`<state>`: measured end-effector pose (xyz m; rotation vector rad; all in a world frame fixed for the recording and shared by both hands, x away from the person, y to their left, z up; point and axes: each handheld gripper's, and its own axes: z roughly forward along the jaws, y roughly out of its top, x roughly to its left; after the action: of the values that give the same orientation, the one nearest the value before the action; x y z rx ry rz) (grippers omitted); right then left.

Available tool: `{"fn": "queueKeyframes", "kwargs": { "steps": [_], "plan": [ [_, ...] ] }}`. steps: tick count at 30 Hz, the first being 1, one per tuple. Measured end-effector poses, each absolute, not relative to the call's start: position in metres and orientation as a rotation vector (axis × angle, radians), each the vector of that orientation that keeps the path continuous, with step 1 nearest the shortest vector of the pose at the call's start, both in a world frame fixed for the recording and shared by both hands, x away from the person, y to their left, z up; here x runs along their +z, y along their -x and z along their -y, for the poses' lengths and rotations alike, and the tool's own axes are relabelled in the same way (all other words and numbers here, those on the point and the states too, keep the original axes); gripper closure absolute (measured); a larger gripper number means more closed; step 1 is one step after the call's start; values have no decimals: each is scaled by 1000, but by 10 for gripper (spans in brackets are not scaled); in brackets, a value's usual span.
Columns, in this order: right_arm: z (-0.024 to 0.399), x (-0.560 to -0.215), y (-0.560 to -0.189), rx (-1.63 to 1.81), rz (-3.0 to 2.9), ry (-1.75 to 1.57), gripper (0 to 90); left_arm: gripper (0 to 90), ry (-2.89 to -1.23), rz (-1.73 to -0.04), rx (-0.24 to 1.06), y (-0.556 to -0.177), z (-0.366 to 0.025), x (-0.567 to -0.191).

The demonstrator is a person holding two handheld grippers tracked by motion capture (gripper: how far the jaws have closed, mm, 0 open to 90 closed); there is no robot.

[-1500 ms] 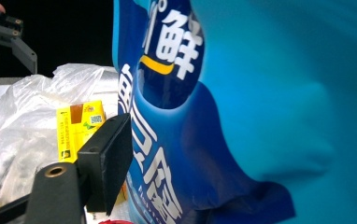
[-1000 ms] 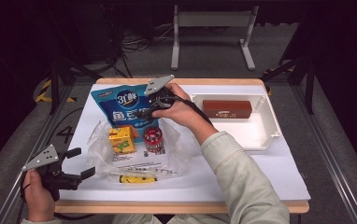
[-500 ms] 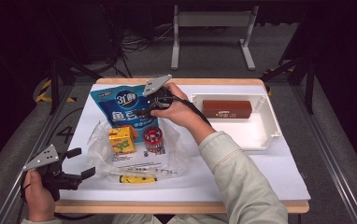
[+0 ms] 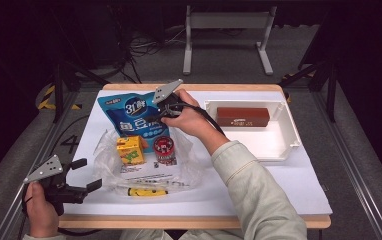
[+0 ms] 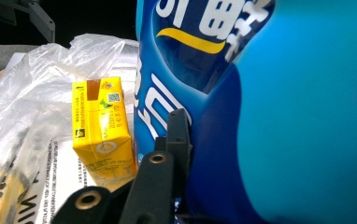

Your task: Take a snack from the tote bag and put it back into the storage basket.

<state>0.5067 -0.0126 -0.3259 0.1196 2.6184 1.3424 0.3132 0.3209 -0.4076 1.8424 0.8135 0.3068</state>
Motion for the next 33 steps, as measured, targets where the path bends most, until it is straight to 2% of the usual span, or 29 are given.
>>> {"fn": "queueKeyframes", "kwargs": {
  "steps": [15, 33],
  "plan": [
    [8, -324, -499, 1326, -2612, -156, 892, 23, -1841, -812, 308, -313, -321, -407],
    [8, -301, -491, 1369, -2603, -159, 898, 23, -1842, -811, 309, -313, -321, -408]
  ]
}}
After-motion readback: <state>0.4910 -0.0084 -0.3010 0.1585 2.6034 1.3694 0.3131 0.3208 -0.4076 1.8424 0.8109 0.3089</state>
